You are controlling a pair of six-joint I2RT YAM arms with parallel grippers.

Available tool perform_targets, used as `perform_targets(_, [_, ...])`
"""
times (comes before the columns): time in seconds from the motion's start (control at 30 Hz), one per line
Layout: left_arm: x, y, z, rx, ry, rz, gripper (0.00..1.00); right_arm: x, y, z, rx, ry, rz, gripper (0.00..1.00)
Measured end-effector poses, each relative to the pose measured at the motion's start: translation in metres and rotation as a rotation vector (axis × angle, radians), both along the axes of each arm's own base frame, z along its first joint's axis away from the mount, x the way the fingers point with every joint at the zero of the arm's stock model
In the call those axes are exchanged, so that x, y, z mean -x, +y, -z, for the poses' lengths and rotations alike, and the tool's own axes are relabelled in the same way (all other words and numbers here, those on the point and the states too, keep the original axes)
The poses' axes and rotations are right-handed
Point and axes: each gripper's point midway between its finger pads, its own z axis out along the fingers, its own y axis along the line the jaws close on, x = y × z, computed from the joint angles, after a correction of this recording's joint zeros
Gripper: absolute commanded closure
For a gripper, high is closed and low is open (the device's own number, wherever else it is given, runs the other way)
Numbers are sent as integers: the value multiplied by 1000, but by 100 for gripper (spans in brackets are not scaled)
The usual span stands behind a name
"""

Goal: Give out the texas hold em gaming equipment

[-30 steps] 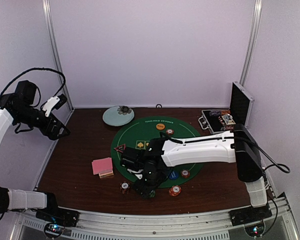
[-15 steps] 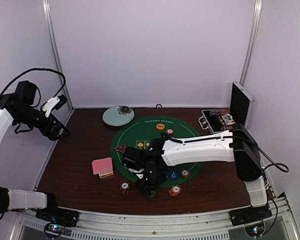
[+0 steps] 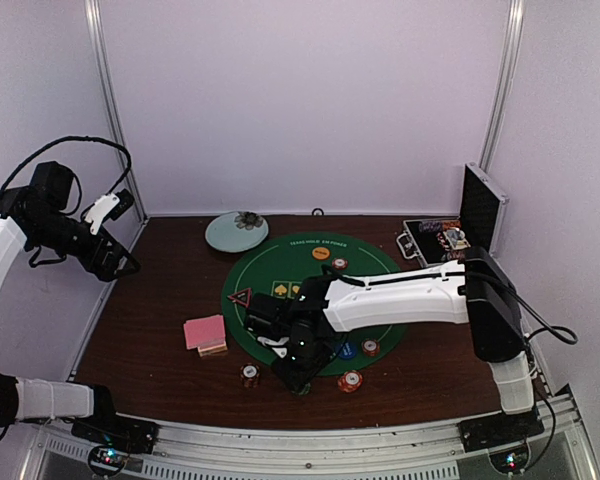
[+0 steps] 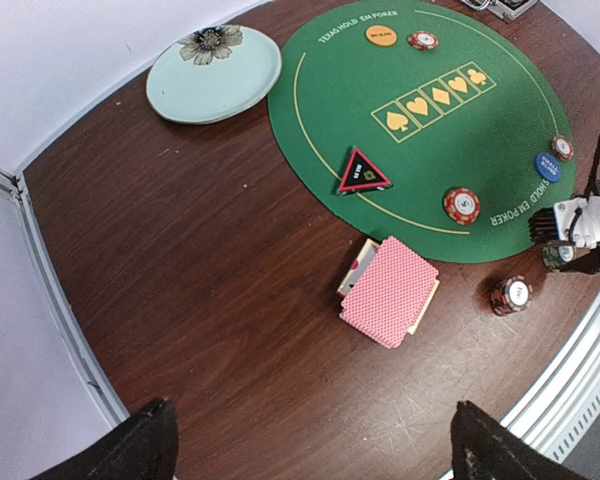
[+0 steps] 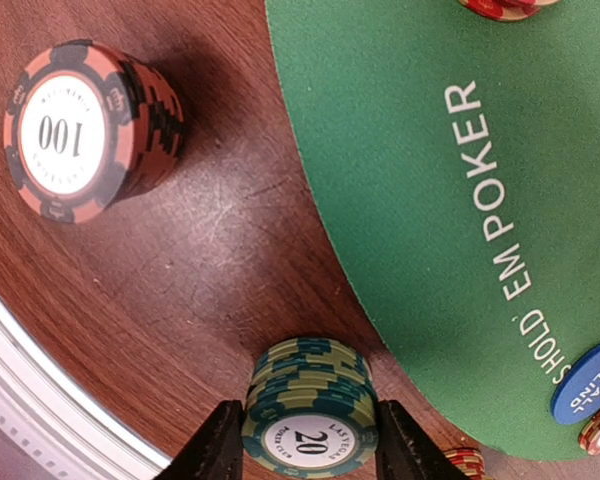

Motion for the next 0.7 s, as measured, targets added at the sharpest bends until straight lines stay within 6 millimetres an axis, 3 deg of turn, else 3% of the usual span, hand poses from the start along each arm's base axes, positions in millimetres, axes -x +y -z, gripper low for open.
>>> perform_targets(0.53, [0,0,0,-2,0,4,2,-2,-3,-1,6,5,6,70])
perform_targets(0.7, [0,0,0,-2,0,4,2,-6,-7,-10,17,-1,12,73])
